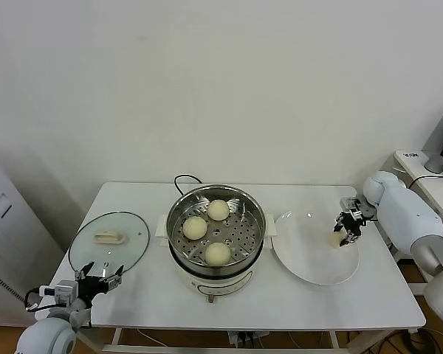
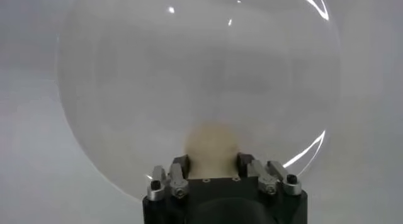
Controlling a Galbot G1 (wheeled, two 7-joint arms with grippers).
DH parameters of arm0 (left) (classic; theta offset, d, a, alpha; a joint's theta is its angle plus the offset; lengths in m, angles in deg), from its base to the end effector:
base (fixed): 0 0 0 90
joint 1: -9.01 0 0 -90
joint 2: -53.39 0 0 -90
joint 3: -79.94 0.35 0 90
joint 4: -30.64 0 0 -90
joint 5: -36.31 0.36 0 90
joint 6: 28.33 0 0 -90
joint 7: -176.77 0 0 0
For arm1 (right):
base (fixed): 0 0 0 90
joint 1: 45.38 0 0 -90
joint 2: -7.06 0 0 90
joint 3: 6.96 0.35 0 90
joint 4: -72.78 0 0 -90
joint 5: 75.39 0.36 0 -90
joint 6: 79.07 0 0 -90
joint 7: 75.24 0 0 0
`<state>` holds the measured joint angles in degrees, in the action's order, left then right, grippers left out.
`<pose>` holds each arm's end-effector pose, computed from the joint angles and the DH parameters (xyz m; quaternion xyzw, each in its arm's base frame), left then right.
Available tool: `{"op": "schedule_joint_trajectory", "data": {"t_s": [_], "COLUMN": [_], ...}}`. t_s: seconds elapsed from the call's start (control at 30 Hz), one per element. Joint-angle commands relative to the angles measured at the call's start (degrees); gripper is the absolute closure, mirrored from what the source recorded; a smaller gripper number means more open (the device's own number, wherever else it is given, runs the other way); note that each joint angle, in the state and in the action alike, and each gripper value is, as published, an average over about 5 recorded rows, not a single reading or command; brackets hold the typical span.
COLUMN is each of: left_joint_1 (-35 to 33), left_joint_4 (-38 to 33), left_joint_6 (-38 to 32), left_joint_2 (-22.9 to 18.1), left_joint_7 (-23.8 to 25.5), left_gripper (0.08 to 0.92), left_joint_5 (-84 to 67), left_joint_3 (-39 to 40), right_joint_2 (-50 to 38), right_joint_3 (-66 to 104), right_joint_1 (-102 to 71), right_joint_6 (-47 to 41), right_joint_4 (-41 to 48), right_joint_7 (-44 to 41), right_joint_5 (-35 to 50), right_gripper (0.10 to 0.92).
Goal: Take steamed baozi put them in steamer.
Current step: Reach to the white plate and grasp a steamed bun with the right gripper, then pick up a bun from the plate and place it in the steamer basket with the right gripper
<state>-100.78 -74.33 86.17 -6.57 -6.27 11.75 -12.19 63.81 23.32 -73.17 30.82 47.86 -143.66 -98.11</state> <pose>0.2539 0.1398 -0.3209 -0.0157 -0.9646 -0.0584 0.2567 0.5997 -0.2614 -0.2296 0.5225 -0.5184 0.5376 0.4113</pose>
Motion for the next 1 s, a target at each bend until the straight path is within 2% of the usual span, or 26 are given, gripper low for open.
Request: {"op": "schedule_joint_trajectory", "data": {"t_s": [0.03,0.3,0.5,0.67,1.0], "left_joint_1": [-0.3,-0.2,-0.2,-0.3,-1.0], "left_joint_4": [-0.2,-0.6,-1.3,-2.2,-2.7], "left_joint_6": [0.1,0.4,0.7,0.7,0.4], "left_joint_2": [0.1,-0.3,-0.8,-1.0,-1.2], "left_joint_7": [-0.1,-0.3,-0.4,-0.5,-0.5], "left_gripper": [0.177,0.177,0.177,0.177,0.177], "left_joint_5": [0.0,0.2,0.4,0.6,0.7], "left_joint_3": [-0.3,-0.4,-0.3,-0.3,-0.4], "right_joint_2": [-3.0,-13.1,-15.9,-13.1,-5.4], "right_joint_3": [-7.5,-35.4,-49.9,-56.7,-58.9], "right_joint_1": [3.4,22.0,36.4,45.7,50.1], "right_joint_6": [-2.3,-15.2,-24.0,-29.3,-40.3], "right_joint_4": [-5.9,-28.0,-40.3,-45.0,-50.9], "right_joint_7": [-2.6,-3.8,-1.8,0.5,9.1], "right_joint_5": [6.8,33.1,48.7,57.7,71.6], "right_gripper": [0.575,0.575,0.575,0.575,0.572]}}
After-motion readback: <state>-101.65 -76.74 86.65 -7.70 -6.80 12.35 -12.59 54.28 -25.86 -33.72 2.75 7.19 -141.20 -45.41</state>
